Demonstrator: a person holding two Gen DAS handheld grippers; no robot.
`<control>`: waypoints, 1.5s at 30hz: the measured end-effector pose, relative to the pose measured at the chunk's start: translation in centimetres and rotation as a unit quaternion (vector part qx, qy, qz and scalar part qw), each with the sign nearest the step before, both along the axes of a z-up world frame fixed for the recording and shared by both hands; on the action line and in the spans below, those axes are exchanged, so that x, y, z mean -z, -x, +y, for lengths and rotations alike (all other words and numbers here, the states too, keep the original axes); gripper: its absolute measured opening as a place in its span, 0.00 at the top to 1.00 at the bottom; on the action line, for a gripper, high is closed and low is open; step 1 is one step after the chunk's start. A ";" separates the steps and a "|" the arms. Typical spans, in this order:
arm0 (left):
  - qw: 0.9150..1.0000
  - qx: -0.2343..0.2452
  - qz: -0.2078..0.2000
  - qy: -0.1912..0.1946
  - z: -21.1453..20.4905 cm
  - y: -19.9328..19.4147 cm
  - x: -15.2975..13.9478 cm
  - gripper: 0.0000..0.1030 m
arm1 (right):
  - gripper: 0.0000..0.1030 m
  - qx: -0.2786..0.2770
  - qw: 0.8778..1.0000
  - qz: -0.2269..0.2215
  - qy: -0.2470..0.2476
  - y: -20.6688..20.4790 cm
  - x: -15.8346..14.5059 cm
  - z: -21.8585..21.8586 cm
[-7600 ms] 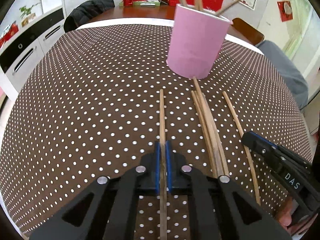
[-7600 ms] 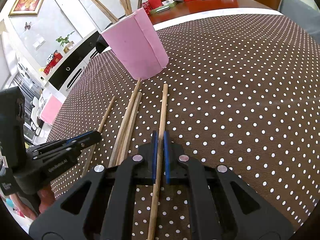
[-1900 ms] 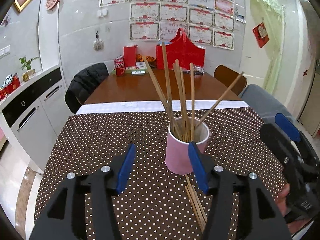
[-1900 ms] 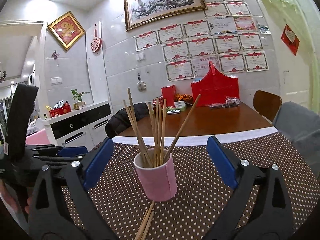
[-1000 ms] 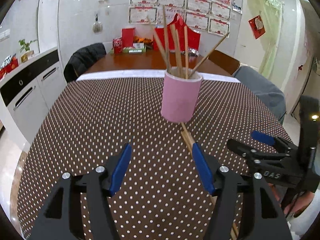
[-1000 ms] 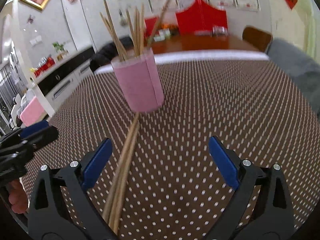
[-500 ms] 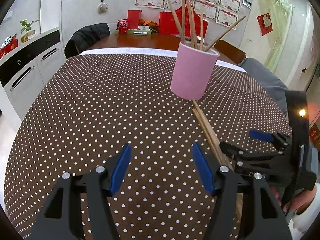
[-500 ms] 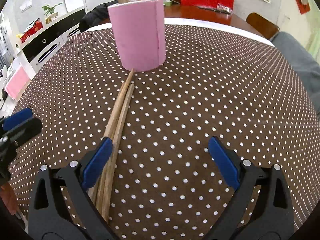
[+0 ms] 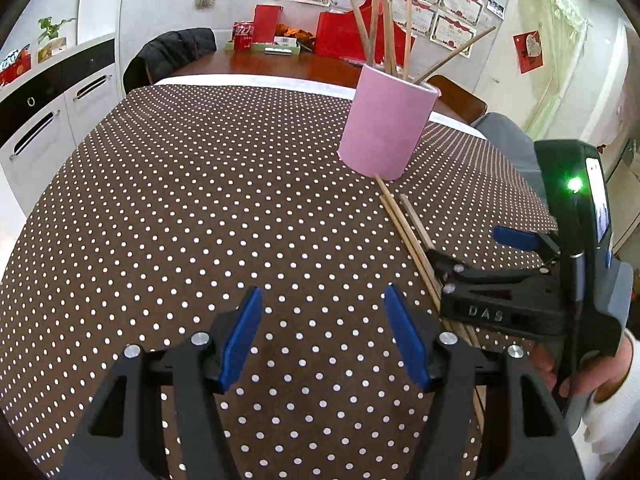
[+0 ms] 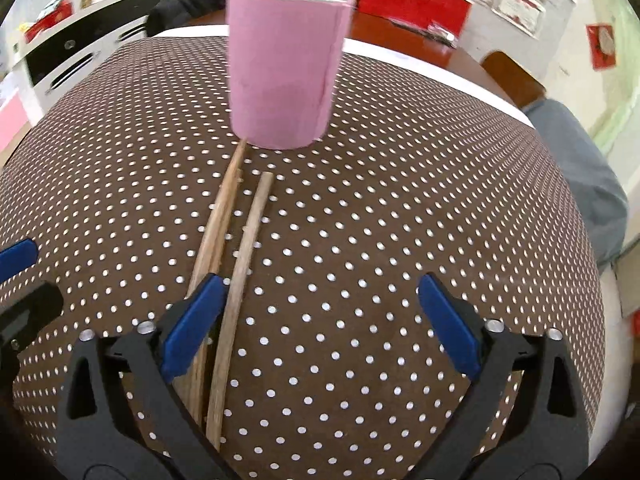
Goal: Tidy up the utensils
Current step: 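Close the right gripper on a loose wooden chopstick beside the pile, then close the left gripper on a chopstick from the pile while the right gripper holds its own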
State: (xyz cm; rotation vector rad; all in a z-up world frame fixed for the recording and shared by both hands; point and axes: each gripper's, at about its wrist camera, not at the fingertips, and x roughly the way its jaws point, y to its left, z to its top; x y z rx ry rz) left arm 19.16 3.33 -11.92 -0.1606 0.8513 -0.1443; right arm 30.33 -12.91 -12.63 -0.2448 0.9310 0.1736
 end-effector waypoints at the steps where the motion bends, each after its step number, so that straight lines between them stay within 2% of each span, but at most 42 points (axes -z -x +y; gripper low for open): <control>1: 1.000 0.000 0.001 -0.001 -0.1 0.0 -0.1 0.39 | 0.47 -0.009 1.000 0.009 -0.026 0.0 0.0 -0.2; 2: 1.000 0.000 0.001 -0.003 -0.2 0.0 -0.1 0.39 | 0.63 -0.014 0.998 0.020 -0.053 0.0 -0.1 -0.3; 3: 1.000 -0.001 0.002 -0.004 -0.4 -0.1 -0.3 0.39 | 0.73 -0.017 0.999 0.014 -0.049 0.1 -0.2 -0.1; 4: 1.000 -0.002 0.004 -0.005 -0.6 -0.1 -0.4 0.39 | 0.80 -0.035 0.998 0.008 -0.046 0.2 -0.2 0.3; 6: 1.000 -0.002 0.014 0.000 -0.9 -0.7 -0.4 0.39 | 0.83 -0.043 0.998 0.000 -0.049 0.3 -0.2 0.3; 7: 1.000 -0.001 0.018 0.004 -1.1 -0.9 -0.4 0.39 | 0.89 -0.045 0.998 -0.003 -0.054 0.4 -0.2 0.2; 10: 0.999 0.002 0.034 0.012 -1.8 -1.7 -0.2 0.39 | 0.90 -0.054 0.995 -0.001 -0.086 0.5 -0.1 -1.0; 13: 0.999 0.008 0.043 0.017 -2.9 -2.3 -0.1 0.39 | 0.92 -0.059 0.987 0.018 -0.145 0.0 0.1 -2.9; 15: 0.999 0.010 0.047 0.010 -3.6 -2.8 -0.2 0.39 | 0.93 -0.056 0.980 0.031 -0.186 -0.7 0.2 -4.0; 17: 0.999 0.010 0.051 -0.003 -4.5 -3.5 -0.1 0.39 | 0.94 -0.055 0.976 0.038 -0.206 -0.9 0.3 -4.2; 26: 0.996 -0.005 0.083 -0.044 -6.9 -6.1 0.9 0.39 | 0.94 -0.051 0.964 0.053 -0.257 -0.7 0.6 -7.7; 31: 0.995 -0.003 0.089 -0.053 -8.3 -7.4 0.9 0.39 | 0.94 -0.051 0.962 0.055 -0.264 0.3 0.7 -8.4; 35: 0.992 -0.009 0.093 -0.080 -9.3 -8.0 1.0 0.37 | 0.94 -0.048 0.960 0.057 -0.271 0.2 0.7 -9.3; 41: 0.992 -0.029 0.098 -0.073 -9.8 -9.0 1.0 0.36 | 0.95 -0.047 0.960 0.057 -0.271 0.1 0.6 -9.7; 42: 0.992 -0.031 0.099 -0.075 -9.9 -9.1 1.0 0.38 | 0.95 -0.047 0.960 0.057 -0.269 0.1 0.5 -9.6; 44: 0.993 -0.029 0.093 -0.065 -9.6 -8.8 0.7 0.54 | 0.95 -0.047 0.962 0.055 -0.264 0.2 0.5 -9.5; 45: 0.994 -0.027 0.094 -0.054 -9.4 -8.7 0.7 0.72 | 0.95 -0.047 0.963 0.054 -0.260 0.2 0.5 -9.5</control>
